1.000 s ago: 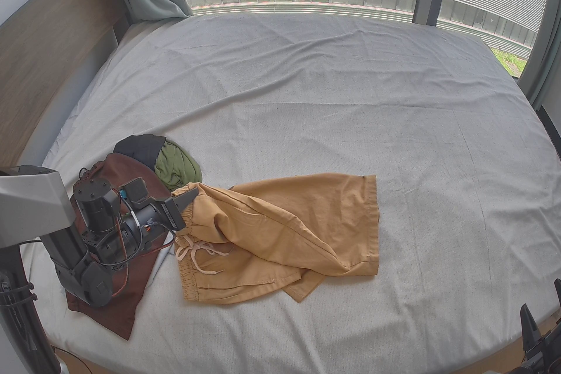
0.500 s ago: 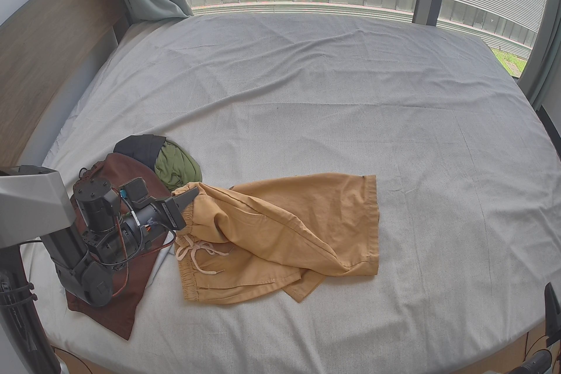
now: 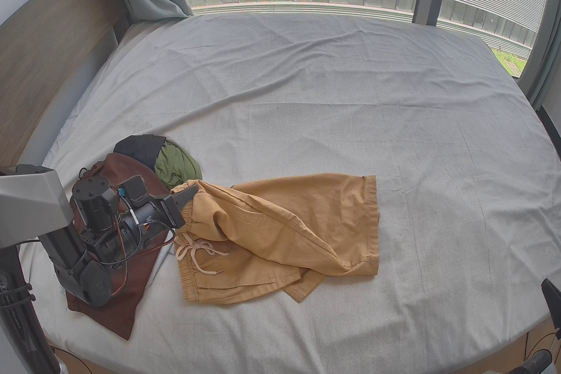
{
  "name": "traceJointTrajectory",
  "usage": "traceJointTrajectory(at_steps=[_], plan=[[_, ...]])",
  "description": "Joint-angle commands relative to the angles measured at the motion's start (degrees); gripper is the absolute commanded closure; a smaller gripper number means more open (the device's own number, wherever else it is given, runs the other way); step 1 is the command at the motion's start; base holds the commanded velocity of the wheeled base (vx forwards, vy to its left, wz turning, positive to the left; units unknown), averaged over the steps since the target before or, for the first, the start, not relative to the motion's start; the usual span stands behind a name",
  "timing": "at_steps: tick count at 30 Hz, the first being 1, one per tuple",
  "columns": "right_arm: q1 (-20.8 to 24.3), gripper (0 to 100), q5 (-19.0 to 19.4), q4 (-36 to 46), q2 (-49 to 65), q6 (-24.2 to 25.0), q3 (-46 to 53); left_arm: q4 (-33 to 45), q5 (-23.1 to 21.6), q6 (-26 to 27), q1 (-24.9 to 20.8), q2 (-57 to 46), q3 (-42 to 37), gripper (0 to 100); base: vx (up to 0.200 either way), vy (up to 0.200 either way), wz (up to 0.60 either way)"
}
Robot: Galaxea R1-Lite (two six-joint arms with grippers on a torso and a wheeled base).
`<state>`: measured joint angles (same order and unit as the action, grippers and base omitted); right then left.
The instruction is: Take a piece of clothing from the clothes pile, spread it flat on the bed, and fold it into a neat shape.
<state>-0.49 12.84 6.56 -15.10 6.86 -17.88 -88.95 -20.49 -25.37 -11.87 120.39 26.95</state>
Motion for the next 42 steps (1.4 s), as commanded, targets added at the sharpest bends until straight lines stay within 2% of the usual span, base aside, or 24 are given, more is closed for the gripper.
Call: traceJointTrajectory(at_steps=[1, 6, 9, 16, 20, 21, 23, 32, 39, 42], plan=[[0.0, 0, 3.3, -0.2, -11.8, -0.1, -3.6, -0.1, -0.1, 0.0, 0.0, -0.2, 0.2, 100, 0.000, 0.000, 0.00], [1.5, 0, 5.8, -1.0, -16.1, -1.9, -4.9, -0.1, -0.1, 0.1, 0.0, -0.3, 0.1, 100, 0.000, 0.000, 0.00], [5.1, 0, 6.6, -1.0, -20.0, -4.6, -6.9, 0.0, -0.1, 0.1, 0.0, -0.3, 0.2, 100, 0.000, 0.000, 0.00], [12.1, 0, 7.1, -1.2, -25.9, -4.6, -6.9, 0.0, -0.1, 0.1, -0.1, -0.2, 0.2, 100, 0.000, 0.000, 0.00], [12.7, 0, 9.0, -1.8, -28.2, -4.4, -7.4, 0.0, -0.1, 0.1, -0.1, -0.4, 0.1, 100, 0.000, 0.000, 0.00], [12.7, 0, 10.9, -3.7, -29.6, -4.4, -7.5, -0.1, 0.0, 0.2, -0.1, -0.5, 0.0, 100, 0.000, 0.000, 0.00], [12.8, 0, 12.1, -6.0, -31.4, -4.3, -7.4, 0.0, -0.1, 0.1, -0.3, -1.4, -0.1, 100, 0.000, 0.000, 0.00], [13.0, 0, 13.9, -11.0, -36.8, -3.8, -7.1, 0.0, 0.0, 0.2, -0.4, -0.9, -0.2, 100, 0.000, 0.000, 0.00], [13.2, 0, 14.8, -18.2, -41.0, 2.1, -6.9, 0.0, -0.1, 0.1, 0.0, -1.4, 0.0, 100, 0.000, 0.000, 0.00], [15.0, 0, 14.8, -23.9, -47.1, 5.1, -4.9, 0.0, -0.1, 0.1, 0.0, -1.0, -0.1, 100, 0.000, 0.000, 0.00]])
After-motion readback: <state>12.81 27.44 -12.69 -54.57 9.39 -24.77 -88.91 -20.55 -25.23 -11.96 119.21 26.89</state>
